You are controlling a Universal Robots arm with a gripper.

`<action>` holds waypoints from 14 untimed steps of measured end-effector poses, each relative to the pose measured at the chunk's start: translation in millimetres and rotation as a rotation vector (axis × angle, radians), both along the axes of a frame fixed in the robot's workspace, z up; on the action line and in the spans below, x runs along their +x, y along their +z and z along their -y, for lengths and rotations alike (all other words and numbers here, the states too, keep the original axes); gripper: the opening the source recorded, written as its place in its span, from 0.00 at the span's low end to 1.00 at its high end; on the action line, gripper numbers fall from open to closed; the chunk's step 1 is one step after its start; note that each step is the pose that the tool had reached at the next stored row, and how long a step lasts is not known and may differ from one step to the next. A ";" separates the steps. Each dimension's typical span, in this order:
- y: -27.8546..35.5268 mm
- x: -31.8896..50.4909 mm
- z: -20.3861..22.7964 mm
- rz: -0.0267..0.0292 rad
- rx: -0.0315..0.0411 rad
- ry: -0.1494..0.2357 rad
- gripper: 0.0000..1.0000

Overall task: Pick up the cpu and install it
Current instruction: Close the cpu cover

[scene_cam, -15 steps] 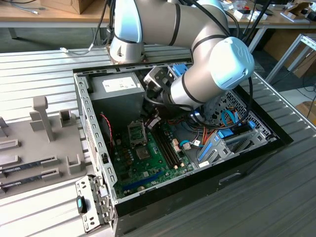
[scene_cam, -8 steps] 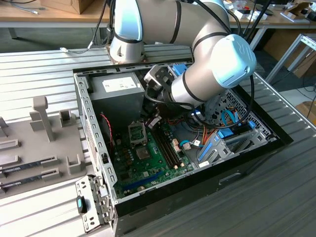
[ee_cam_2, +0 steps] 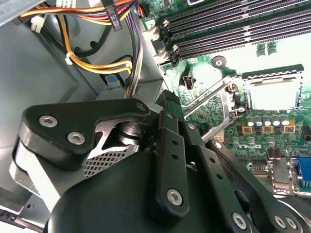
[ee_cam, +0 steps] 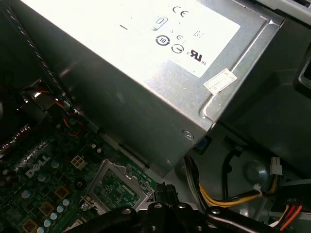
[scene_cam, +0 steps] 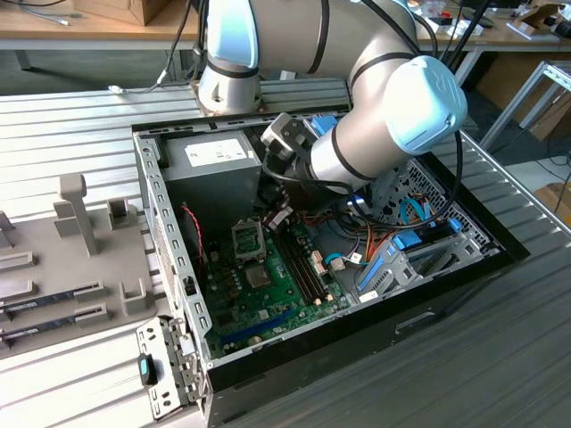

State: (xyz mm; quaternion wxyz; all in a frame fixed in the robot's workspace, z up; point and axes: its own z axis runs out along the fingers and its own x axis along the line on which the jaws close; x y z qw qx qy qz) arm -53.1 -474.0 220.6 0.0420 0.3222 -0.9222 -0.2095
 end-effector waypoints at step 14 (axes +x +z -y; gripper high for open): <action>5.5 0.0 0.7 -0.0001 0.0012 0.001 0.11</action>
